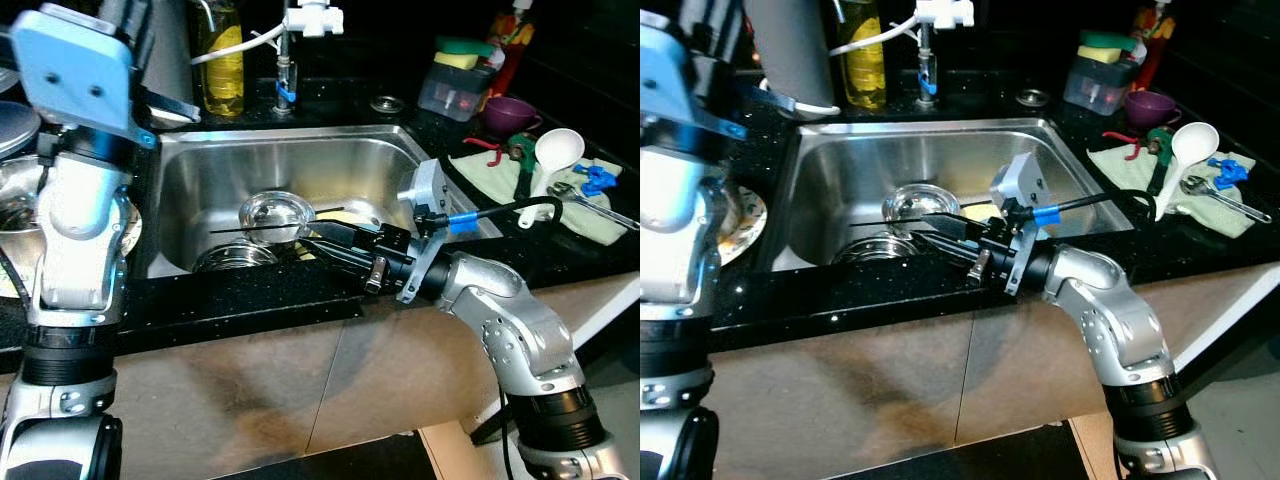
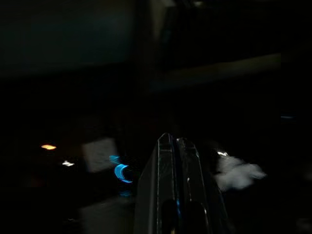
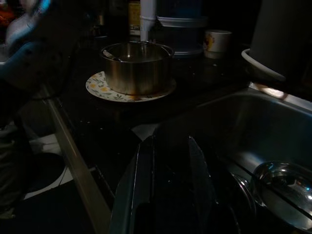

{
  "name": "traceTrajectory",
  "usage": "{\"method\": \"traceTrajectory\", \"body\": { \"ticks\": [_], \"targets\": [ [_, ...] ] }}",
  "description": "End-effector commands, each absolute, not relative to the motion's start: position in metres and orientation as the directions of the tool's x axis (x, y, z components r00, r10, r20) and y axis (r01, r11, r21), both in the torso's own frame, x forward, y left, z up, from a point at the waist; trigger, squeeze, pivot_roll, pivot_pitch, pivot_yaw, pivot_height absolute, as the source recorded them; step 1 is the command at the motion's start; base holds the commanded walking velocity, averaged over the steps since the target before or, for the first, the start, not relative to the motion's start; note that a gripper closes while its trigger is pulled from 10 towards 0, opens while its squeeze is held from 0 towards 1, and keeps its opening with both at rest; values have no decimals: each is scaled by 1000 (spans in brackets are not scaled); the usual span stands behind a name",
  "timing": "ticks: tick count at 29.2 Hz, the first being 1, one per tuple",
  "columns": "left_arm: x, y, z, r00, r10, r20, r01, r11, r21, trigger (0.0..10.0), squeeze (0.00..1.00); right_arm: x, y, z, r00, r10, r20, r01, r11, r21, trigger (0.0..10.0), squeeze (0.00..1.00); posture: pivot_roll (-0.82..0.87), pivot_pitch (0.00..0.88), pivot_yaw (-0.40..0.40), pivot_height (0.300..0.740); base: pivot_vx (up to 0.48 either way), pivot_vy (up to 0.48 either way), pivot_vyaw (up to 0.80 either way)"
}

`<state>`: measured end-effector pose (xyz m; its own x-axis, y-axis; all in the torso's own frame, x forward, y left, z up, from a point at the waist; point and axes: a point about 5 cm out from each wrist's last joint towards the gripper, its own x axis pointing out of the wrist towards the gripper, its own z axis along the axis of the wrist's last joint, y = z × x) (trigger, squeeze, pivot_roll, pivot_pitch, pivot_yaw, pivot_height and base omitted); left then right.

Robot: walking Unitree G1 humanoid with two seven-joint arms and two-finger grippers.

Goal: Kitchen organization

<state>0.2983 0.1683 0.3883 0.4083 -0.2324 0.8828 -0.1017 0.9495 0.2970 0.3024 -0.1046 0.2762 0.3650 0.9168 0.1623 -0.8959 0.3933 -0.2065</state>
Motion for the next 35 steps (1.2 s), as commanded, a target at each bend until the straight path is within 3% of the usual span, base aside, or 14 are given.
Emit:
{"method": "traceTrajectory", "body": {
  "ticks": [1, 3, 6, 17, 22, 35],
  "targets": [
    [303, 157, 385, 410, -290, 865, -27, 944, 329, 0, 0, 303, -107, 276, 372, 913, 166, -893, 401, -204, 10000, 0, 9, 155, -75, 740, 0, 0, 0],
    [319, 136, 373, 464, -390, 796, 93, 914, 394, 0, 0, 304, -108, 276, 389, 906, 168, -883, 419, -210, 10000, 0, 4, 162, -69, 740, 0, 0, 0],
    [332, 123, 363, 502, -456, 735, 148, 882, 447, 0, 0, 305, -108, 276, 401, 900, 168, -876, 431, -217, 10000, 0, 2, 166, -64, 740, 0, 0, 0],
    [379, 118, 335, 640, -492, 590, 181, 843, 507, 0, 0, 303, -106, 274, 417, 895, 160, -868, 444, -220, 10000, 0, -8, 188, -49, 740, 0, 0, 0],
    [397, 107, 319, 724, -536, 433, 271, 799, 536, 0, 0, 301, -107, 273, 428, 890, 157, -865, 454, -214, 10000, 0, -22, 206, -36, 740, 0, 0, 0],
    [404, 94, 304, 719, -622, 312, 340, 705, 622, 0, 0, 297, -107, 270, 445, 888, 116, -863, 459, -211, 10000, 0, -27, 225, -20, 740, 0, 0, 0]
  ]
}}
